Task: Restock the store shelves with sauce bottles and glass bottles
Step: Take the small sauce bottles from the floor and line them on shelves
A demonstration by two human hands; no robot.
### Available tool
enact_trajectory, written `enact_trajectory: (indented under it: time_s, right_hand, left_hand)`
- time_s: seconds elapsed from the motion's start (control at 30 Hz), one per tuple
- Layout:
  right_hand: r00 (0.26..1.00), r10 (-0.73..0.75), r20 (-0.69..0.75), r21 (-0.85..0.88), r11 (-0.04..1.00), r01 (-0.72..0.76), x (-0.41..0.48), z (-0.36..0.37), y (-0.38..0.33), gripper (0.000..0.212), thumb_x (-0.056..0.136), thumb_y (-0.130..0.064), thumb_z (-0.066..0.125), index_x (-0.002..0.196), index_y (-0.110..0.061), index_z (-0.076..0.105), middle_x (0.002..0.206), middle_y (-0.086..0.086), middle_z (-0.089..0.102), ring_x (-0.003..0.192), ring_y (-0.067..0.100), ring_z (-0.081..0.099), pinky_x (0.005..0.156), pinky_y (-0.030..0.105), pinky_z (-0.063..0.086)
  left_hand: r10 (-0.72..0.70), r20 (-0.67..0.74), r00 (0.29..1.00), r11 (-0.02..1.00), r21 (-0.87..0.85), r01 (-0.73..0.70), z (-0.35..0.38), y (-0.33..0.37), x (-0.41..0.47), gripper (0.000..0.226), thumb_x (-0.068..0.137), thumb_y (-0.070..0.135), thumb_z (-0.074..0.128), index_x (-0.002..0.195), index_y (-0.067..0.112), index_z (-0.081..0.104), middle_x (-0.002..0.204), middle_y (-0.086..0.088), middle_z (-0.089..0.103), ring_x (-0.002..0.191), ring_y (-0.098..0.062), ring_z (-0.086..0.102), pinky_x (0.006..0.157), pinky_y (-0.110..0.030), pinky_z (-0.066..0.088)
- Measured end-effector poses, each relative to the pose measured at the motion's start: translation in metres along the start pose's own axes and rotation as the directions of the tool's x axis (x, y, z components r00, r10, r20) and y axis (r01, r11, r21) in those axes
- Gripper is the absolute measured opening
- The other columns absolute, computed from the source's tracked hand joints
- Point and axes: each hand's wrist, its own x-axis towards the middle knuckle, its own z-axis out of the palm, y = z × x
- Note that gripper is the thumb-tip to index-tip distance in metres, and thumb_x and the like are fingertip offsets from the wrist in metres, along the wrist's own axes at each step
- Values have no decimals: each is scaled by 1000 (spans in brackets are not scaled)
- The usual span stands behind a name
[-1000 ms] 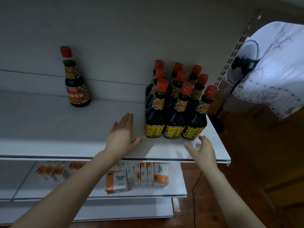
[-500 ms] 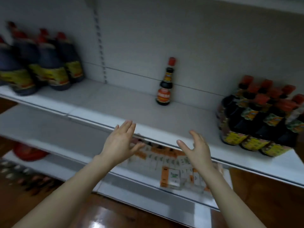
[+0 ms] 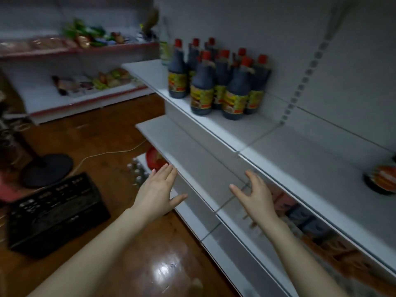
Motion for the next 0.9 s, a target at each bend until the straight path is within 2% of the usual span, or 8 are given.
enact_trajectory:
  time_s: [0.2,0.33,0.6,0.8,0.9]
  right_hand:
    - [983,-93,156,17,996,91,70,74,-37,66,81,-34,67,134,-3,42,140,15,44,130,25,40,108,30,28]
    - [965,-117,236,32,993,113,125,114,-52,66,83,-34,65,137,-4,39,142,13,41,132,23,37,108,28,27]
    - [948,-100,301,10,995,102,214,170,-69,65,84,-34,64,136,-5,39,142,13,42,132,24,37,106,28,28]
    - [940,-26,340,-10,999,31,242,206,-72,64,86,-36,62,138,-7,37,143,11,41,132,23,36,107,29,28]
    - [944,35,329,-17,999,-31,248,228,-73,65,86,-36,61,139,-7,35,144,11,39,133,23,35,108,29,27]
  left_hand:
    - [-182,18,983,983,29,181,6,-70,18,84,86,62,40,148,15,11,156,-2,11,144,-14,5,113,-27,-3]
    - [-236,41,971,972,19,236,14,-109,55,84,85,62,42,148,15,11,156,-3,12,144,-15,7,116,-31,2]
    - [-249,139,958,967,-16,254,42,-160,127,82,86,59,44,147,12,14,156,-5,14,144,-16,8,116,-31,4]
    - [-229,209,951,966,-68,248,67,-197,156,82,86,57,46,147,12,14,155,-5,16,144,-17,10,116,-32,5]
    - [-190,237,953,967,-122,223,82,-225,168,81,85,54,53,145,10,21,153,-8,24,143,-21,17,116,-36,10]
